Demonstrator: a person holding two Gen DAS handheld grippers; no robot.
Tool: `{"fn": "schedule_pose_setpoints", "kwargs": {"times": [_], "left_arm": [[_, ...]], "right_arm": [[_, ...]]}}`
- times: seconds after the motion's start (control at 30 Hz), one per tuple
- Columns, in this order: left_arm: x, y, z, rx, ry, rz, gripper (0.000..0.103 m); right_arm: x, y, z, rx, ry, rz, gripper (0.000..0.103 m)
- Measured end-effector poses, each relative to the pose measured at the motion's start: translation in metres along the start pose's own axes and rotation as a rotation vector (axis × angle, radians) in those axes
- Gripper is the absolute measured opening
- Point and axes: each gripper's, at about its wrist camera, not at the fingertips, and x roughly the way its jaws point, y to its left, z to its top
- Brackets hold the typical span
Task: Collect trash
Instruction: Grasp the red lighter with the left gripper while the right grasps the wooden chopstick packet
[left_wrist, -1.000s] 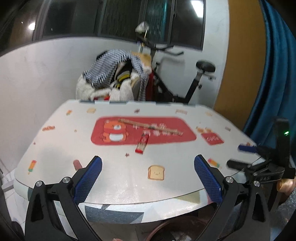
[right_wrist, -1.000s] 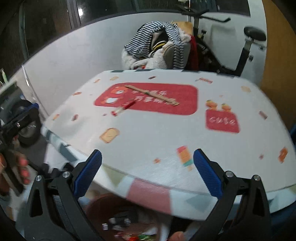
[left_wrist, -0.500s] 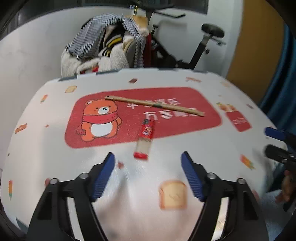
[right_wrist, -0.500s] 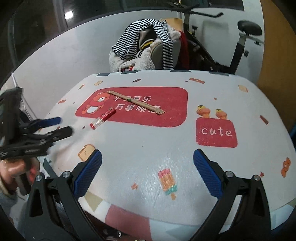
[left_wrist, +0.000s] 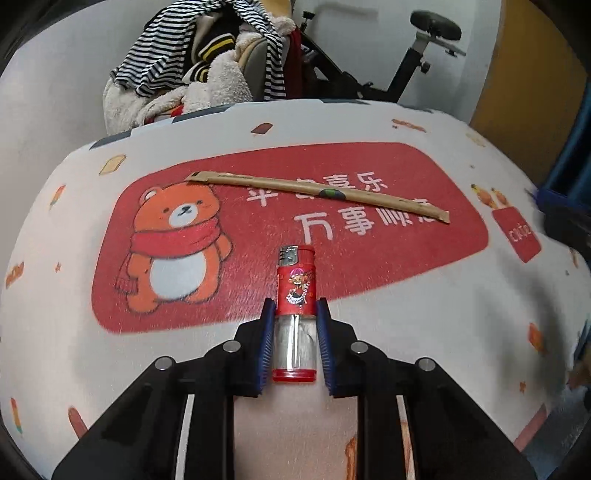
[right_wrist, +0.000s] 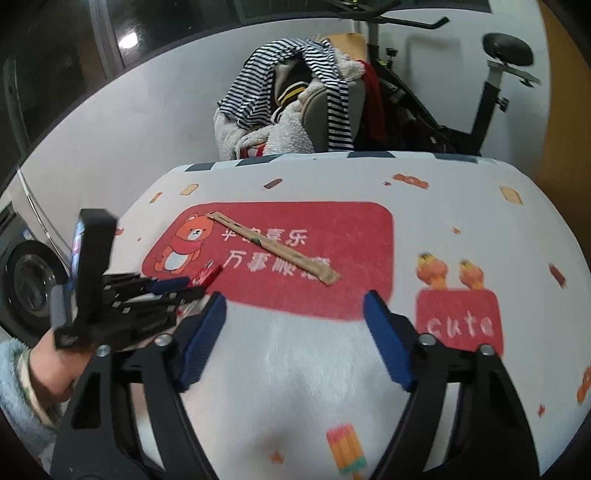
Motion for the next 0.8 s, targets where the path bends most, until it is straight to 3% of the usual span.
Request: {"fn": "schedule_pose_setpoints", "kwargs": {"times": [0.07, 0.23, 0.3, 0.4, 0.53, 0.8], "left_arm": [[-0.013, 0.013, -0.007, -0.072, -0.031, -0.049, 0.022], [-0.043, 0.049, -0.022, -0.213, -0.093, -0.100, 0.022], [-0.053, 0.067, -0.026, -0.257, -0.114, -0.097, 0.022], [-0.065, 0.087, -0.029, -0.295, -0.143, -0.083, 0.022], [-0.080, 0.112, -0.038, -0.351, -0.177, -0.084, 0.022], [-0.090, 0.129, -0.057, -0.425, -0.211, -0.122, 0.022]], "right_arm": [[0.021, 0.005, 0.016, -0.033, 0.033, 0.015, 0.058], [0.068, 0.031, 0.049, -0.159, 0.110, 0.018, 0.043], [0.096, 0.060, 0.062, -0.289, 0.150, 0.011, 0.043], [0.126, 0.087, 0.074, -0.376, 0.182, 0.032, 0.042], [0.167, 0.118, 0.091, -0.413, 0.214, 0.069, 0.042], [0.240, 0.146, 0.110, -0.387, 0.350, 0.013, 0.042]]}}
